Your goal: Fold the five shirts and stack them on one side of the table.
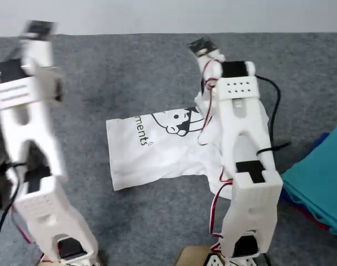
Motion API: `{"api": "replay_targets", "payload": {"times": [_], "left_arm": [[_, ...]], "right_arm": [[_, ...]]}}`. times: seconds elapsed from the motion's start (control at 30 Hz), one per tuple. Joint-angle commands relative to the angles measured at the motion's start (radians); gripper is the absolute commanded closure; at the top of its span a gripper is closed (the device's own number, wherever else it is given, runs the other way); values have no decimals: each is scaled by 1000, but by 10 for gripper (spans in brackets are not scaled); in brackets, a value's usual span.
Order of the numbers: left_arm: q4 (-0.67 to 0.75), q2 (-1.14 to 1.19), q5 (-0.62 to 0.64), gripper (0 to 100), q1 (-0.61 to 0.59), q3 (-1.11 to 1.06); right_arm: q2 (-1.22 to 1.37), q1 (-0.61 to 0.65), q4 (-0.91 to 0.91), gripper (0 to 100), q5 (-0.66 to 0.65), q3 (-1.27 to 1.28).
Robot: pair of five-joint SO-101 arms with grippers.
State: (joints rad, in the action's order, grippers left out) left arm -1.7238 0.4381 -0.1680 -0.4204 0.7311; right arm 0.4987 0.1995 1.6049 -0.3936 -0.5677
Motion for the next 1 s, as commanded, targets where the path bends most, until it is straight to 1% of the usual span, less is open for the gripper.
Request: {"api": "replay_targets", "payload": {"times": [0.0, 0.13, 0.23, 0.3, 0.47, 0.57, 0.73, 0.97], "left_arm": [[-29, -86, 15, 957, -160, 33], [-29, -81, 14, 957, -301, 31], [-28, -46, 12, 957, -367, 12], [-28, -11, 11, 957, -400, -4], [-20, 72, 12, 957, -491, 2], [-8, 103, 12, 957, -528, 1], [-6, 118, 11, 957, -548, 1], [8, 110, 11, 957, -543, 4]], "right_arm": [[-85, 79, 119, 989, -49, -58], [-104, 188, 179, 989, -51, -58], [-101, 300, 183, 985, -52, -52], [-94, 381, 182, 951, -60, -51], [-48, 565, 182, 810, -66, -51], [-15, 644, 176, 796, -66, -51], [45, 733, 171, 796, -63, -52], [122, 745, 51, 796, -60, -52]]}}
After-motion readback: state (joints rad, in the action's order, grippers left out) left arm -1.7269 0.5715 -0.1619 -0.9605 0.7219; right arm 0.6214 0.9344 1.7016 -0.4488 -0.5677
